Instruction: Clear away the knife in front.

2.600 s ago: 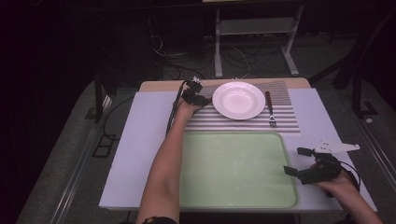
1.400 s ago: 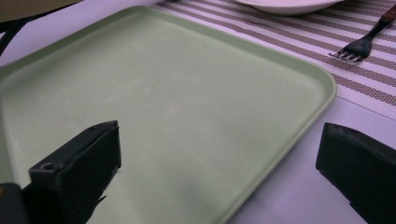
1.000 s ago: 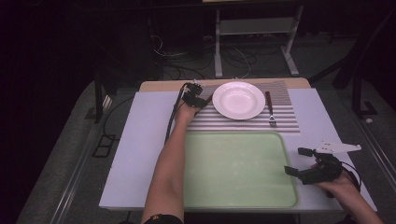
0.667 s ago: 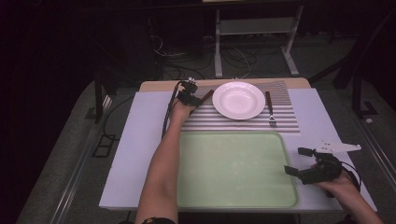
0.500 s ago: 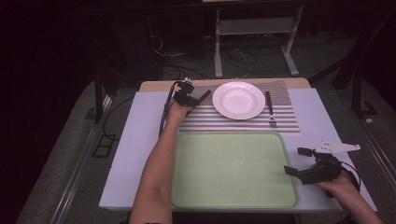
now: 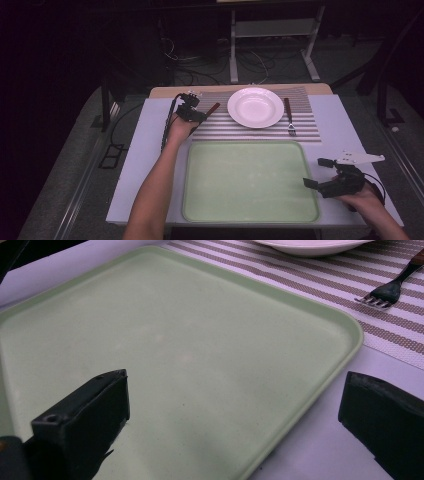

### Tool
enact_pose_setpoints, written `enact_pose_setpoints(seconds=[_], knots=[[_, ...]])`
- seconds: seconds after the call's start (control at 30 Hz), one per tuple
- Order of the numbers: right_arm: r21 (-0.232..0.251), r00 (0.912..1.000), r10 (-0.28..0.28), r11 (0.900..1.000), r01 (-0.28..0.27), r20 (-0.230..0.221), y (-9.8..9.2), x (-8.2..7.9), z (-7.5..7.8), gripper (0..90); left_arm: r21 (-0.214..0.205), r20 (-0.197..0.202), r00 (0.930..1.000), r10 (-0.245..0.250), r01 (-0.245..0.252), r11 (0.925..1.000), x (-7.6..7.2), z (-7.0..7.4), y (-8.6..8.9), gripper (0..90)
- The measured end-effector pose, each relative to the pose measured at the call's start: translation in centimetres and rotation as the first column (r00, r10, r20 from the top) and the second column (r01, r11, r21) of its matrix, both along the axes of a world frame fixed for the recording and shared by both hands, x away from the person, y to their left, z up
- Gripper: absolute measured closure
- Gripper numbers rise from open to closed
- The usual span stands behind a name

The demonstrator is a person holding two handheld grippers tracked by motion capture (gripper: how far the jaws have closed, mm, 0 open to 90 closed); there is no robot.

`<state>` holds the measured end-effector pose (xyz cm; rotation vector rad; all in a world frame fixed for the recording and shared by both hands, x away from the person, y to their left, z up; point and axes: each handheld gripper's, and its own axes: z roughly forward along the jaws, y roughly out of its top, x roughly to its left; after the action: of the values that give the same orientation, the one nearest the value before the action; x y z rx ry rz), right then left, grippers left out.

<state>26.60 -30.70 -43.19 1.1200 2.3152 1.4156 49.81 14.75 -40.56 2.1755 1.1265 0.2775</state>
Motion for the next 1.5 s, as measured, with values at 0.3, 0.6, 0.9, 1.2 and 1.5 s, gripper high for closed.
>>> enact_pose_setpoints(seconds=[0.3, 0.6, 0.9, 1.2, 1.5], knots=[[0.009, 1.0, 0.001, 1.0, -0.001, -0.001, 0.0, 0.1, 0.0, 0.2, -0.043, 0.002, 0.9999, -0.013, 0.013, 0.999, -2.7, 0.7, 0.1, 77.3], [0.01, 1.0, 0.005, 0.9999, -0.005, 0.005, 0.2, 0.1, 0.0, 0.2, -0.072, 0.02, 0.9981, -0.059, 0.06, 0.9956, -6.2, 1.2, -0.5, 77.3], [0.014, 0.9999, 0.015, 0.9998, -0.015, 0.007, 0.1, 0.0, 0.0, 0.2, -0.108, 0.035, 0.9978, -0.056, 0.06, 0.9923, -10.0, 1.0, 0.0, 77.2], [0.0, 0.9997, 0.023, 0.9997, -0.023, 0.009, 0.3, 0.0, -0.1, 0.2, -0.145, 0.053, 0.9984, -0.018, 0.026, 0.9891, -13.5, 0.5, 0.2, 77.2], [-0.005, 0.9994, 0.032, 0.9995, -0.032, 0.009, 0.4, 0.1, -0.2, 0.2, -0.148, 0.032, 0.9995, -0.007, 0.011, 0.9889, -15.5, -0.8, -0.1, 77.2]])
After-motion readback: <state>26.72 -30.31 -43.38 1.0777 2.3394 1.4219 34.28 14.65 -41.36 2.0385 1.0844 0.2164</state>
